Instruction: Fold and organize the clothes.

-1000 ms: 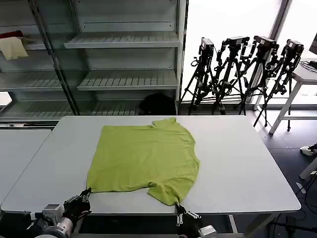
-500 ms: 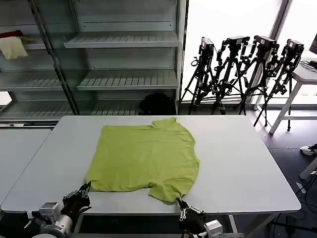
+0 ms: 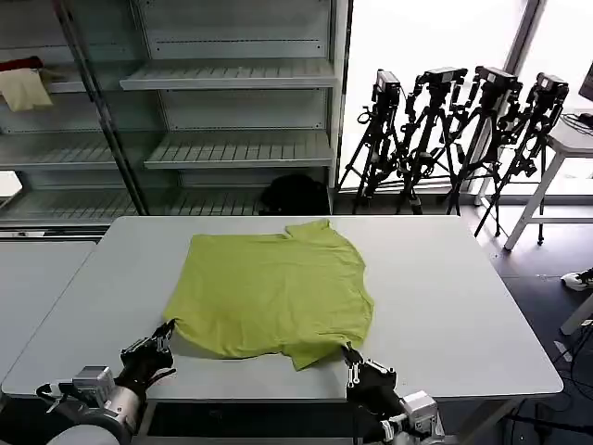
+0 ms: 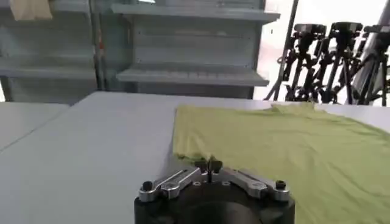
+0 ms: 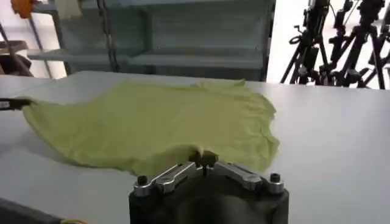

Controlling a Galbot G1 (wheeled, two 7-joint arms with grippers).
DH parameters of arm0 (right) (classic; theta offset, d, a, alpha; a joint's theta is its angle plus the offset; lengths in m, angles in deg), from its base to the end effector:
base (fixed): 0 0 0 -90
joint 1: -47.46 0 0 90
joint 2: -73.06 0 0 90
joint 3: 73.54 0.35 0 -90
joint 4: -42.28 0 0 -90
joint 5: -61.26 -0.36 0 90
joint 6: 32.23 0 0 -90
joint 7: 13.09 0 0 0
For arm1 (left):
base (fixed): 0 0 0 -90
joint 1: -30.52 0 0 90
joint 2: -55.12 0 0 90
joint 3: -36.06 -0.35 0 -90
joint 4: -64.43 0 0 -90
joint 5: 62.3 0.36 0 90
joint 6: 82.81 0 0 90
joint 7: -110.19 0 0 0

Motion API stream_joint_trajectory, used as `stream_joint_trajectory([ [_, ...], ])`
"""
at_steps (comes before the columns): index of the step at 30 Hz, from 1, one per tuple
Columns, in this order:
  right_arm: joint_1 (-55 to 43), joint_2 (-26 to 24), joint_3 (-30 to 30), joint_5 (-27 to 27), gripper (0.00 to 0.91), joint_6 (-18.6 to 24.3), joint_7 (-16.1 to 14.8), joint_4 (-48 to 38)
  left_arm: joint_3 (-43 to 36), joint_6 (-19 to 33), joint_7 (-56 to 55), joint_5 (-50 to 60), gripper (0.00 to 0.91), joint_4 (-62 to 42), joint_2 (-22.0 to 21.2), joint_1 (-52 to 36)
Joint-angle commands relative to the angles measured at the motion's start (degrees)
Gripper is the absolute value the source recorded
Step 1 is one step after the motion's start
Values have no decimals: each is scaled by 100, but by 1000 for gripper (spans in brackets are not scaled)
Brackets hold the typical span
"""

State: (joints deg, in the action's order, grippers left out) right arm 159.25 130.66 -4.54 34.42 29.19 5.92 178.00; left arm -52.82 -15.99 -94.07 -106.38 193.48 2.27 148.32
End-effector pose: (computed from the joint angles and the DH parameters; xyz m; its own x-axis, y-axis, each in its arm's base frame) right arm 0.1710 0.0266 -0.2043 -0.8854 -0.3391 0.3179 -0.3517 0.9359 0.0185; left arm 0.2030 0.0788 -0.2143 -0.9354 0.0122 0.3535 -0.0058 0.9988 -0.0496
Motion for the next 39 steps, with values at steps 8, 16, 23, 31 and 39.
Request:
stream_joint_trajectory([
  [8,-1036,-54,139,246,0,1375,-1097,-1072,-264,-11,-59,-87,0,-608,-39,-1212],
  [16,-1534,-37,44,209,0,1479,-1142,-1669,-320,-109,-255,-21,0,-1064,-77,-1504],
  [23,-1781,35,-4,169,0,1480,-1148,-2084,-344,-117,-275,16,0,-1224,-86,-1525],
  [31,-2053,171,-140,191,0,1479,-1130,-2506,-560,-99,-150,145,0,-1417,-137,-1690],
  [39,-2441,374,-279,233,0,1501,-1099,-2936,-866,-53,-89,385,0,-1632,-213,-1937],
])
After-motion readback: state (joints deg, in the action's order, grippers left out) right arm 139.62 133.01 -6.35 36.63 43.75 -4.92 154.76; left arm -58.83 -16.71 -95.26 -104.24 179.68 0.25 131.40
